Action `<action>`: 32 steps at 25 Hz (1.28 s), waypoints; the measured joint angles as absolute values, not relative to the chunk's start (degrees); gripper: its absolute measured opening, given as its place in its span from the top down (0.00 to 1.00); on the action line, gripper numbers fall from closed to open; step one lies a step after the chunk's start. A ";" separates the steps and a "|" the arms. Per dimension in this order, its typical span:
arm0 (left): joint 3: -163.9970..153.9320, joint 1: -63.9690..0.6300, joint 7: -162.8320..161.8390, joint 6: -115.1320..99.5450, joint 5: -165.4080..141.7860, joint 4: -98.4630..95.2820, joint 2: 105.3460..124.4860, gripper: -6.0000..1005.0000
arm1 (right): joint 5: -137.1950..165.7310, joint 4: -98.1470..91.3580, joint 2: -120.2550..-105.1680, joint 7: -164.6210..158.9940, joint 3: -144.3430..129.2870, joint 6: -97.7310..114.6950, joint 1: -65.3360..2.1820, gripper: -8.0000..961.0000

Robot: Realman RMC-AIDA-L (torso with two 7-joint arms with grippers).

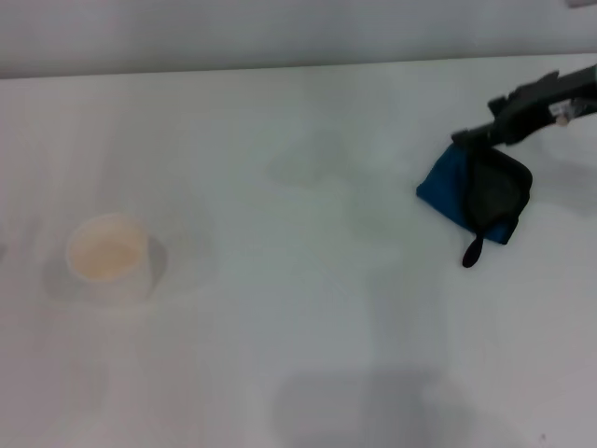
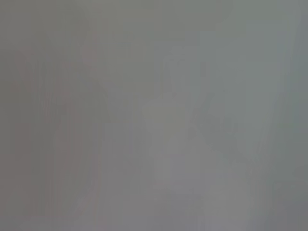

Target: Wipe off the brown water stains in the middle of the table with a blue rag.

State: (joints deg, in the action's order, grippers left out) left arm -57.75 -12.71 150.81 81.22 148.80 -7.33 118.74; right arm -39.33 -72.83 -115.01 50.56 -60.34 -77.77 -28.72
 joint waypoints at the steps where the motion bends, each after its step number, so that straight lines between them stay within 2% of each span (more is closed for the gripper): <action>1: -57.74 -12.68 150.80 81.21 148.80 -7.35 118.74 0.16 | -40.84 -73.24 -115.00 51.50 -59.23 -77.32 -28.13 0.42; 5: -57.74 -12.43 150.71 81.21 148.80 -7.64 118.64 0.16 | -48.59 -72.88 -115.17 56.63 -54.57 -74.12 -25.77 0.27; 7: -57.67 -12.63 150.74 81.20 148.80 -7.71 118.55 0.16 | -54.51 -72.27 -115.17 60.95 -52.72 -72.17 -23.75 0.11; 14: -57.41 -13.40 150.80 79.80 148.80 -7.90 118.36 0.16 | -81.97 -58.67 -114.79 85.31 -42.28 -70.05 -18.18 0.12; 26: -57.45 -13.53 150.81 76.93 148.80 -9.33 118.30 0.16 | -101.05 -27.95 -114.78 127.35 -24.68 -75.53 -17.67 0.12; 32: -57.54 -13.26 150.88 75.72 148.80 -9.33 118.30 0.16 | -103.04 -18.54 -114.82 141.79 -21.64 -73.67 -17.72 0.12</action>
